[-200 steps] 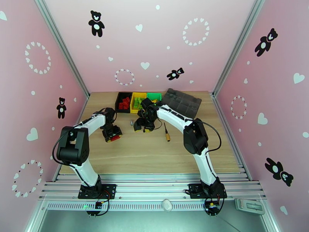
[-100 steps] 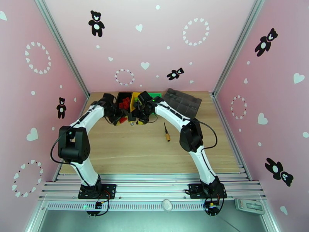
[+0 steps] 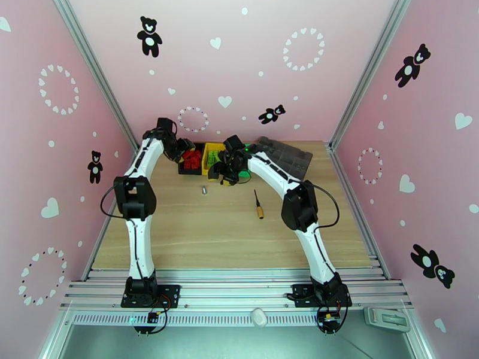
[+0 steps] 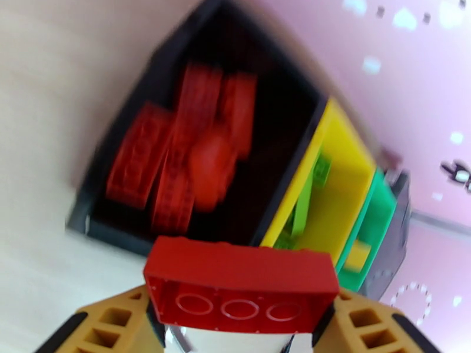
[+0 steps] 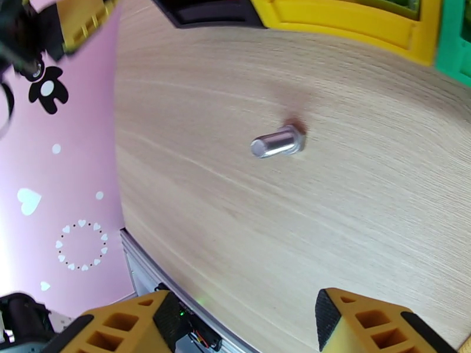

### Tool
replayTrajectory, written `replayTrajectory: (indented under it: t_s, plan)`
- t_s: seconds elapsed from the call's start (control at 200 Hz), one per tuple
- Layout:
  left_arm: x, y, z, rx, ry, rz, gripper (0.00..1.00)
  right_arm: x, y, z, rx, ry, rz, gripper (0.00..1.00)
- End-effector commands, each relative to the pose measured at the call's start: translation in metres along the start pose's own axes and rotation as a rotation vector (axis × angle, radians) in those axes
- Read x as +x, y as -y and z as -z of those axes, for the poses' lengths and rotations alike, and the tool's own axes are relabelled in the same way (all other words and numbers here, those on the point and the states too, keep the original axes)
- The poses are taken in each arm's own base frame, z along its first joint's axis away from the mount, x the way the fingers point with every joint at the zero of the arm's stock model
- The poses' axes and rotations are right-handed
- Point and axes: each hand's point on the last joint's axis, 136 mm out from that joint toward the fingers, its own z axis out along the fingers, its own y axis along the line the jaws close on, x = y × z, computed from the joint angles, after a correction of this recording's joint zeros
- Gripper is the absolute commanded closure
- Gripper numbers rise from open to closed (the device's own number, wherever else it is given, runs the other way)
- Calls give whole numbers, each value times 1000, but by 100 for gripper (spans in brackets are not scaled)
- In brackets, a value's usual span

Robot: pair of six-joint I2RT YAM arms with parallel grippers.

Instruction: Sort the legos into containers by color

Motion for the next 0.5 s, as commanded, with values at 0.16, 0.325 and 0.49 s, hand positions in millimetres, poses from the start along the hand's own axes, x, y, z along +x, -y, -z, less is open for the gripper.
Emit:
replayTrajectory:
  t_s: [0.16,0.325,0.49]
  plan:
    - [-8,-2,-1,4,1,35,20,4,3,41,51,62,2,33]
    - [3,0,15,5,9,-9,7,7,14,53,79,68,4,32]
    - [27,7,43,9,32,-81,2,9,27,66,120,74,8,31]
